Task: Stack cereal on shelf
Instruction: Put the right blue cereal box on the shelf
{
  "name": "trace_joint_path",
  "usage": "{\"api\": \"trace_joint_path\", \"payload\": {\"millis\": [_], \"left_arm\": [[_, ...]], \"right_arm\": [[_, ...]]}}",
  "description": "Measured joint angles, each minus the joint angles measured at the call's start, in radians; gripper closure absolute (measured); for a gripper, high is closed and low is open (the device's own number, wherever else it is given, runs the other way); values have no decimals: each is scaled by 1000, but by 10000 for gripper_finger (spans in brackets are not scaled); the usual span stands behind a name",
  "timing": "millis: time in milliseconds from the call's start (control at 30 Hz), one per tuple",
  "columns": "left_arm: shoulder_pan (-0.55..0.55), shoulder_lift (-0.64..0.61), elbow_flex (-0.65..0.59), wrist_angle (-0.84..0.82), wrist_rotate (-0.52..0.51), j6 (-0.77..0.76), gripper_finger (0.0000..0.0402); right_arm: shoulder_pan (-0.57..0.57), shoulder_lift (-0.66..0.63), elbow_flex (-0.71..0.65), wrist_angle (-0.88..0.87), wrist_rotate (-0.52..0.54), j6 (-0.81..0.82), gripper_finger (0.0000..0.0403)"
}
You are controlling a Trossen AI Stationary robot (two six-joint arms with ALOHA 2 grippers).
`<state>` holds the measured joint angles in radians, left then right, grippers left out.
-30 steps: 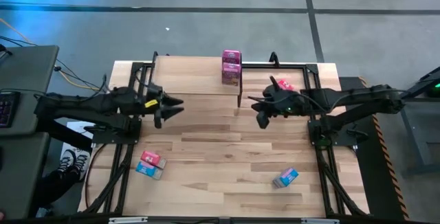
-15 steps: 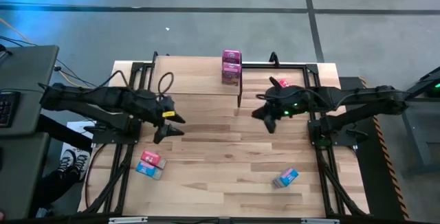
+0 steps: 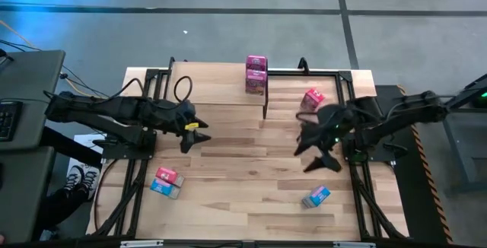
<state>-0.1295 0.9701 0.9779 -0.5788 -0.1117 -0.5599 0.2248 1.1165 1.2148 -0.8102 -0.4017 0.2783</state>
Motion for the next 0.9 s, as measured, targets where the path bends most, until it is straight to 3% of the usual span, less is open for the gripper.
{"api": "trace_joint_path", "payload": {"millis": [233,367,533,733,900], "left_arm": [[0,0,0,1,-40,-5,142],[0,0,0,1,-41,-5,142],[0,0,0,0,-41,-5,142],[0,0,0,-1,-25,-31,142],[0,0,0,-1,-21,-31,142]], "right_arm": [[161,114,71,-268,30,-167,84],[273,148,50,-275,80,-186,84],[377,199,30,-267,238,-203,84],[447,278,-8,-263,189,-140,84],[492,339,-8,-239,222,-148,84]]}}
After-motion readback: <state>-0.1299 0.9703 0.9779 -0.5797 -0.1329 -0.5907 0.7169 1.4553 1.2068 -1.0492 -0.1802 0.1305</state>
